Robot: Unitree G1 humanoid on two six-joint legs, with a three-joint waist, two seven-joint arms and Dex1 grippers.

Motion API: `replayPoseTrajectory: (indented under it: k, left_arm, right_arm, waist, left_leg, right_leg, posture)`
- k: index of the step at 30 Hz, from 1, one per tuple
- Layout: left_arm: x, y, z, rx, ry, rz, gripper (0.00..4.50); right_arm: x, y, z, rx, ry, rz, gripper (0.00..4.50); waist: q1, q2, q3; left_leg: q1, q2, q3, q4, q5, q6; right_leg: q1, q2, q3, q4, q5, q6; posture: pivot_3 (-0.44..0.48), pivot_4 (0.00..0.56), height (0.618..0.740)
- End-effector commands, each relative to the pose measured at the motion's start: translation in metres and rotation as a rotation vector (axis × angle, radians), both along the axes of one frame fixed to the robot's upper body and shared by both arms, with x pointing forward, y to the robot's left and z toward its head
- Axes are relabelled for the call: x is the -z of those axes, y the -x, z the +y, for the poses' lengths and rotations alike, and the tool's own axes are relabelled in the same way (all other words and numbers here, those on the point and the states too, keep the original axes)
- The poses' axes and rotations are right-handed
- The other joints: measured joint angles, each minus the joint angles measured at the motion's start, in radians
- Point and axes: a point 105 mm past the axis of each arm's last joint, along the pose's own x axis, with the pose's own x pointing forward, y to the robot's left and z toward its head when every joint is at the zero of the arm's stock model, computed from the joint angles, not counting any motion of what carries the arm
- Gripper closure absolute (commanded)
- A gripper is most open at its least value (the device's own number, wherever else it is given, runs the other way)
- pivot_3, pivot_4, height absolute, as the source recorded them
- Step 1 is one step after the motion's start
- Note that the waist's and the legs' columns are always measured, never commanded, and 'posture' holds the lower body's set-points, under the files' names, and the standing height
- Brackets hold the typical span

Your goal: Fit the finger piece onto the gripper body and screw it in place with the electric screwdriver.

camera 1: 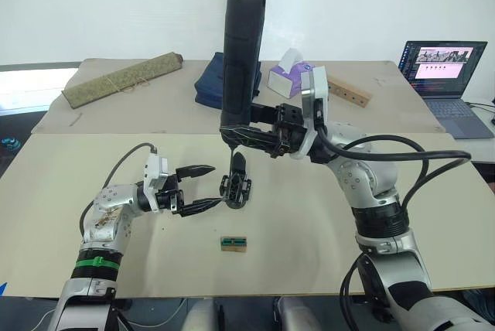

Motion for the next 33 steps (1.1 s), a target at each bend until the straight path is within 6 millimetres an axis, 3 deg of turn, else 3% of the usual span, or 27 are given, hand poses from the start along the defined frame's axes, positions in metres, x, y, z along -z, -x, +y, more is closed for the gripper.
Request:
replayPoseTrajectory:
  k: [1, 33]
  left_arm:
    - [-0.001, 0.000, -0.001, -0.001, -0.023, -0.035, 0.00]
    - [0.016, -0.003, -0.005, -0.010, -0.125, -0.054, 0.00]
  right_arm:
    - [-0.020, 0.009, 0.005, -0.023, -0.031, -0.104, 2.57]
    - [-0.003, 0.014, 0.015, -0.062, 0.009, -0.071, 2.57]
  waist:
    - [0.000, 0.000, 0.000]
    - [-0.001, 0.000, 0.000]
  left_leg:
    - [0.000, 0.000, 0.000, 0.000, 0.000, 0.000]
    - [0.000, 0.000, 0.000, 0.000, 0.000, 0.000]
  right_leg:
    - [0.000, 0.000, 0.000, 0.000, 0.000, 0.000]
    - [0.000, 0.000, 0.000, 0.000, 0.000, 0.000]
  posture:
    - [0.000, 0.150, 0.740]
    - [0.000, 0.150, 0.740]
